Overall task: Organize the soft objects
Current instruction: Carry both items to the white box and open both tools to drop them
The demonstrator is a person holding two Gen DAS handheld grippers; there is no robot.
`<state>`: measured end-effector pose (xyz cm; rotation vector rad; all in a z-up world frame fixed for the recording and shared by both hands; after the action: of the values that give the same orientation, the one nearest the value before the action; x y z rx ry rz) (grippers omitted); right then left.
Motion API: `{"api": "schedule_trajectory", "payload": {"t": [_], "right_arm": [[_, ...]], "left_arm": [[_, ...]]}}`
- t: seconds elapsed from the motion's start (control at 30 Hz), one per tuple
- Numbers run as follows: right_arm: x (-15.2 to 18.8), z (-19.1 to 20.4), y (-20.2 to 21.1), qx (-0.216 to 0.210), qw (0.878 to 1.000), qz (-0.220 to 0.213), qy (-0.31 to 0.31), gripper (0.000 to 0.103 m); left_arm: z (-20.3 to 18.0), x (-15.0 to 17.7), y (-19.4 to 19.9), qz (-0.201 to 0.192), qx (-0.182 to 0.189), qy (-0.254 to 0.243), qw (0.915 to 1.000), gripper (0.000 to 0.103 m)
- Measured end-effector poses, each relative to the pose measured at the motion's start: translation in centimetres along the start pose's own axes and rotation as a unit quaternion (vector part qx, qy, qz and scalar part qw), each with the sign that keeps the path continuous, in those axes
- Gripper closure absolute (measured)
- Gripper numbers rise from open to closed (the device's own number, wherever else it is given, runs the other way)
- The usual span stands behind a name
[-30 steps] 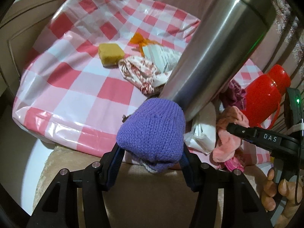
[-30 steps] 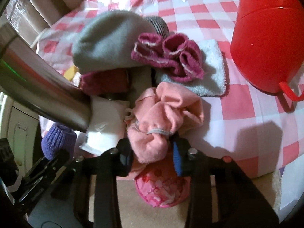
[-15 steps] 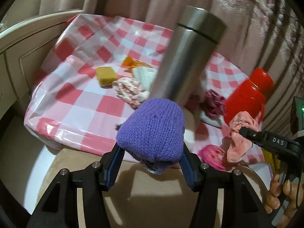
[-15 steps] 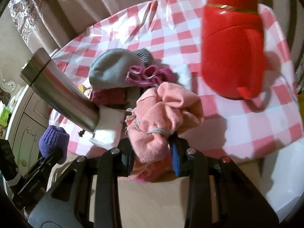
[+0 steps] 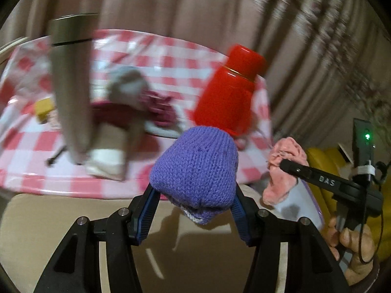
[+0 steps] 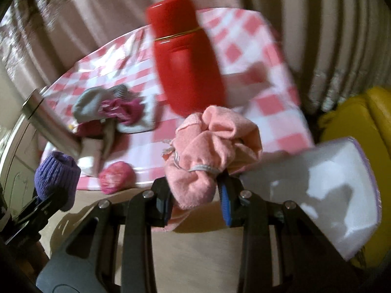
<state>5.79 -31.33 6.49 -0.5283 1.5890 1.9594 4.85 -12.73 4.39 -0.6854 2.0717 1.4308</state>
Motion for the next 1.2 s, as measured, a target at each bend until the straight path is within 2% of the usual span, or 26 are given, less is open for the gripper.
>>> {"api": "schedule_trajectory", "payload": {"t": [0.23,0.47,0.6,0.63,0.7,0.73,0.8,1.0,1.2], "right_arm": [[1.6,-8.5,3.2,0.055,0.997,-0.007,-0.058,0.068],[3.0,-14.1,5.2,0.111,0.989,-0.014,-0.096,0.067],[3.7,-16.1,6.1,0.136,0.985,-0.018,-0.108,0.064],[3.8,-16.5,6.3,0.141,0.984,-0.02,-0.111,0.064],[4.1,-17.3,6.6,0.148,0.982,-0.021,-0.118,0.053],[4.2,-17.6,6.8,0.152,0.981,-0.022,-0.122,0.049],[4.4,-18.1,7.2,0.16,0.978,-0.028,-0.129,0.03],[4.4,-18.2,7.2,0.148,0.98,-0.03,-0.133,0.028],[4.1,-16.7,6.9,0.125,0.985,-0.03,-0.117,0.028]], "left_arm": [[-7.1,0.1,-1.8,0.018,0.052,-0.053,0.9971,0.046],[-13.2,1.7,-4.0,0.055,0.102,-0.09,0.9892,0.046],[-16.3,2.6,-5.3,0.077,0.132,-0.114,0.9815,0.045],[-16.8,2.8,-5.4,0.082,0.139,-0.119,0.9797,0.041],[-18.0,3.3,-5.8,0.095,0.158,-0.127,0.9745,0.036],[-18.3,3.4,-5.9,0.097,0.16,-0.13,0.9737,0.033],[-18.7,3.6,-5.8,0.098,0.161,-0.138,0.9723,0.029],[-17.7,3.5,-5.5,0.102,0.147,-0.13,0.9752,0.029],[-15.1,2.9,-4.7,0.088,0.117,-0.113,0.9827,0.029]]}}
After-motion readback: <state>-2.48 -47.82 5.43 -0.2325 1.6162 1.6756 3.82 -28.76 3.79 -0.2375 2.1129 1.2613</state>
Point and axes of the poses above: each gripper's, at about its wrist camera, not at the fingertips, and y roughly against the way its jaws point, z to its left, x to its underside, the point moved 2 cm from there along -y, roughly the way its jaws point, and after that the axes turned 3 degrees about -x, right-handed, at the moved point
